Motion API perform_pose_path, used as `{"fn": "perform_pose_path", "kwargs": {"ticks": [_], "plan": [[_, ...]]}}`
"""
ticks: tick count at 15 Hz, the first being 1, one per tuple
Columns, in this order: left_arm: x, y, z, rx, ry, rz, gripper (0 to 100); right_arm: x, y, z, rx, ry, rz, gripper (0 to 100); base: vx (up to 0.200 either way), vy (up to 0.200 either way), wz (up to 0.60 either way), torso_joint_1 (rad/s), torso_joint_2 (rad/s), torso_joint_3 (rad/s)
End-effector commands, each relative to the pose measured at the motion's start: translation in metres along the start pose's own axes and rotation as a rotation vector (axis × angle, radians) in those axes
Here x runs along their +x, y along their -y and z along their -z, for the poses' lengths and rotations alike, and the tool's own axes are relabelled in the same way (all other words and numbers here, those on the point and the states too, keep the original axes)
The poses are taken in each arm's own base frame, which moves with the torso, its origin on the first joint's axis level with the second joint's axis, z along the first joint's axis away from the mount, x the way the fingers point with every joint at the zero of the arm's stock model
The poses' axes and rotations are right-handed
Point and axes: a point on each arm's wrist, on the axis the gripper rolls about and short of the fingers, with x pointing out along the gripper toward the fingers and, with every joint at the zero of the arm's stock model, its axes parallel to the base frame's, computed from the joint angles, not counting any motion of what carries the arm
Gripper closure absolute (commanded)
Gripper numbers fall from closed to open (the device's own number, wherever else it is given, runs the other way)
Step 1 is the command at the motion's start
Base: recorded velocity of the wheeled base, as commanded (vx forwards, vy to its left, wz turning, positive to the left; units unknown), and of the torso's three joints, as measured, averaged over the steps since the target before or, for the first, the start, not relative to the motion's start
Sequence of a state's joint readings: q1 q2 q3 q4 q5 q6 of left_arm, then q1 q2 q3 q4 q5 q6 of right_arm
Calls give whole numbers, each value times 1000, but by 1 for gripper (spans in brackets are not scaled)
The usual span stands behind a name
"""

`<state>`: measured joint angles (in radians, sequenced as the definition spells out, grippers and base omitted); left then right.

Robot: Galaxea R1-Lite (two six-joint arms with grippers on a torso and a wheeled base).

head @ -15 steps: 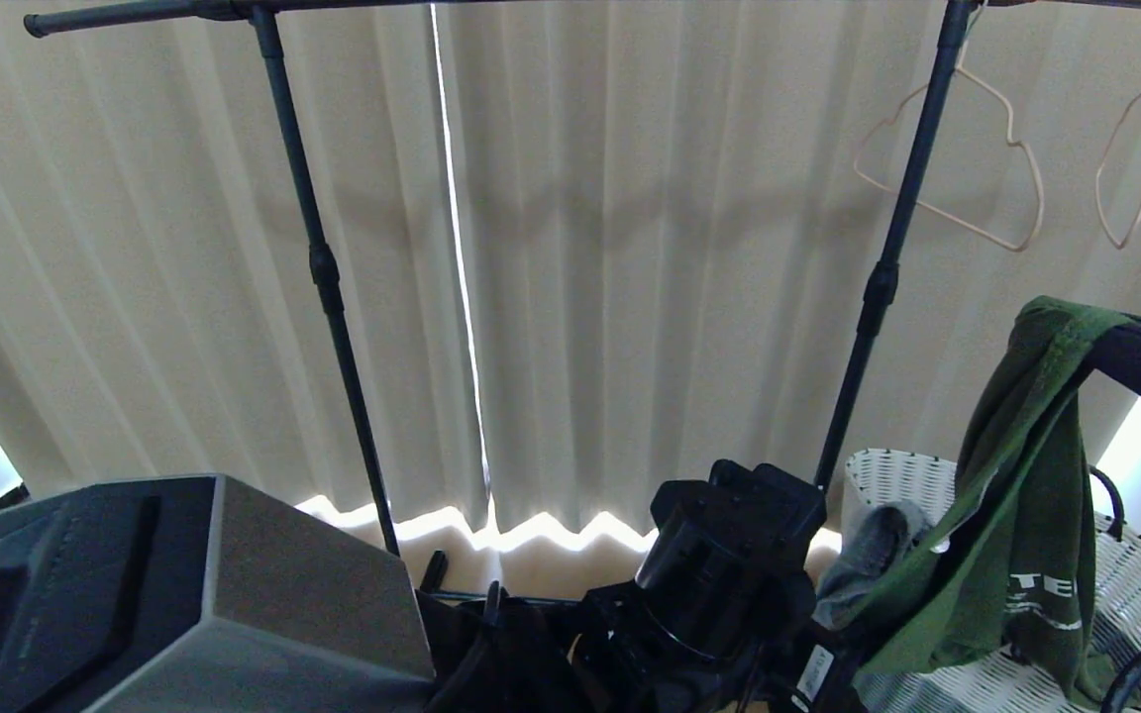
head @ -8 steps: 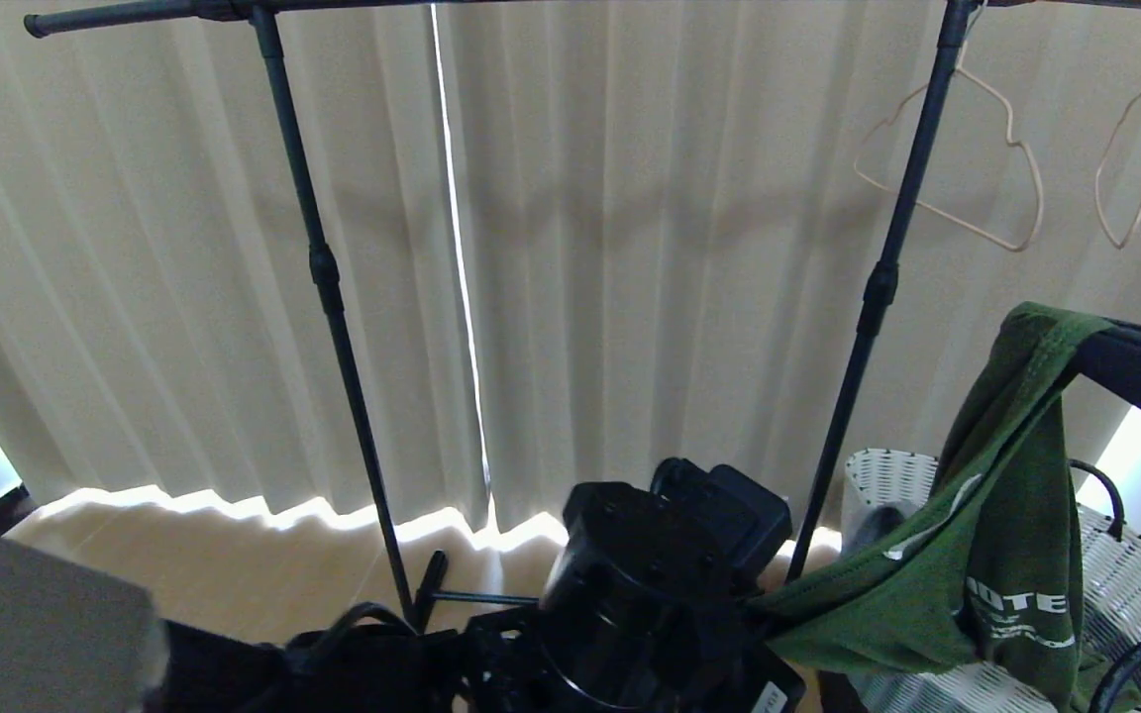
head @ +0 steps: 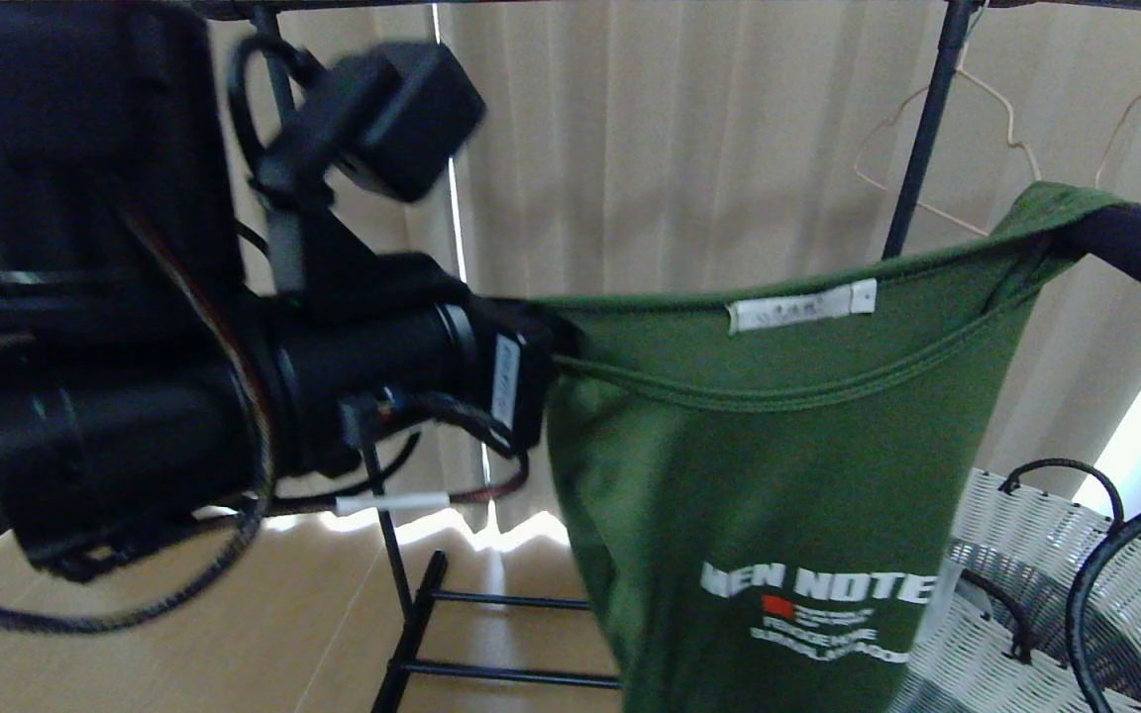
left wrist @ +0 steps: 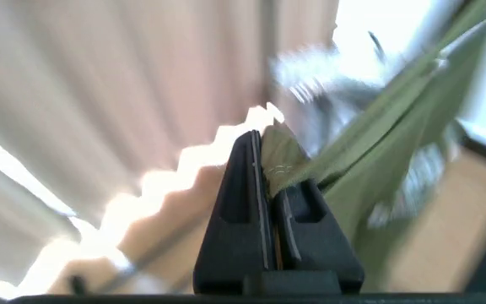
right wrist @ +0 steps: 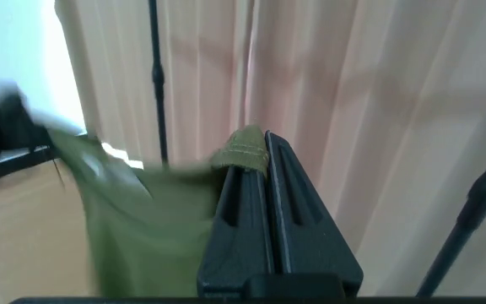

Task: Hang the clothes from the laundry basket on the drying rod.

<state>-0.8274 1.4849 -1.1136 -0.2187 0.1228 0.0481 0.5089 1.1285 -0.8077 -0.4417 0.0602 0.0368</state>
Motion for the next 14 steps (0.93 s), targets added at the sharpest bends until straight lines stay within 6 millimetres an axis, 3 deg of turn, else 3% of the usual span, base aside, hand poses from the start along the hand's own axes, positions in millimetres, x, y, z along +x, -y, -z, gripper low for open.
{"fn": "perform_pose_path", "kwargs": {"ticks": [1,2,4,7,10,14], "plan": [[-19,-26,-33,-16,103,-93,100,15,5,-2,0,-8,22,100,0,0,0,0,0,0],[-18,-40,-38,20,86,-148,100,26,6,-1,2,-20,27,100,0,0,0,0,0,0],[-24,-49,-43,62,63,-183,100,35,7,-2,9,-15,30,100,0,0,0,0,0,0],[-24,-48,-52,64,127,-174,100,45,17,-11,-7,73,62,100,0,0,0,0,0,0],[-23,-40,-55,67,148,-141,100,50,17,-7,-6,62,64,100,0,0,0,0,0,0],[-18,-39,-42,69,104,-136,100,48,17,-2,-5,45,68,100,0,0,0,0,0,0]]}}
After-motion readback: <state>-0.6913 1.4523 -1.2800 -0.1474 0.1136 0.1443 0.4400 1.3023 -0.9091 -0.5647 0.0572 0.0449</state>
